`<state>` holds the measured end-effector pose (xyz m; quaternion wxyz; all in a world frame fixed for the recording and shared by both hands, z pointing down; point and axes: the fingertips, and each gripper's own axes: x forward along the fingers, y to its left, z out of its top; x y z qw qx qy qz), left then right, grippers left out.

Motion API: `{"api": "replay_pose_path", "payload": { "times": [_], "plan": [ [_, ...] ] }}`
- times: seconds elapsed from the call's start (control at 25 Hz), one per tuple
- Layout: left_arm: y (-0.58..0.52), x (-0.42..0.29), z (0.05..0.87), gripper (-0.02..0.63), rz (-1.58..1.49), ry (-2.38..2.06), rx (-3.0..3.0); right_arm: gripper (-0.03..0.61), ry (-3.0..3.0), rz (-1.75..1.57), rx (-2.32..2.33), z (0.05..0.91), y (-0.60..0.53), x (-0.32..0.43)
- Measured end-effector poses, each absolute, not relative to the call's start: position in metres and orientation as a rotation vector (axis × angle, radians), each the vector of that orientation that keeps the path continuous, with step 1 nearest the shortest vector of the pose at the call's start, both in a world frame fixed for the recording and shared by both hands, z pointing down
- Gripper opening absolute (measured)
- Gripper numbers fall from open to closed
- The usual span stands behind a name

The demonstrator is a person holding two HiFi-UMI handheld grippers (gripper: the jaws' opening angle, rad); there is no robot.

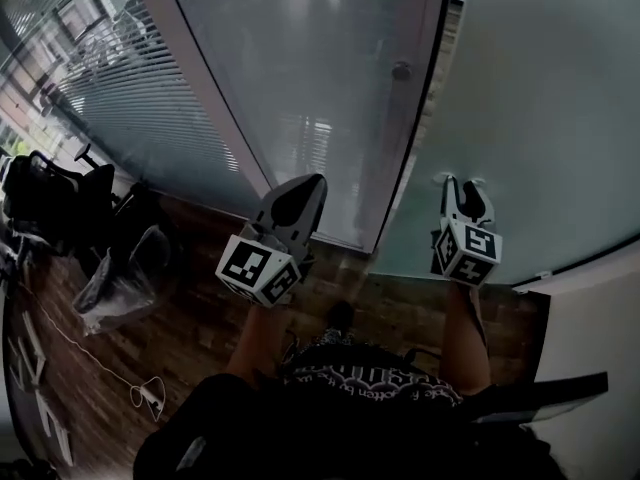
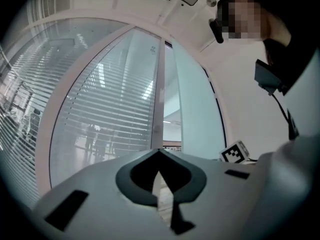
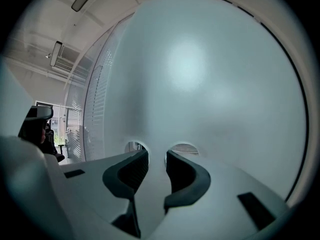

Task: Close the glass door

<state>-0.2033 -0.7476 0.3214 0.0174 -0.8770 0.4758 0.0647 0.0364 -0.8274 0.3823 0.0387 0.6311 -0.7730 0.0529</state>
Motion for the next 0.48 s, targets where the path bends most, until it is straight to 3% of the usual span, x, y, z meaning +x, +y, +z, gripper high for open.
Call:
{"api": "replay_pose_path", "payload": {
  "times": [0.48],
  "plan": [
    [-0.826,-0.221,0.336,0.002,0.187,1.462,-2.794,0.114,-2.294,0.178,2.026,0.386,-0.889,0.040]
  ]
}}
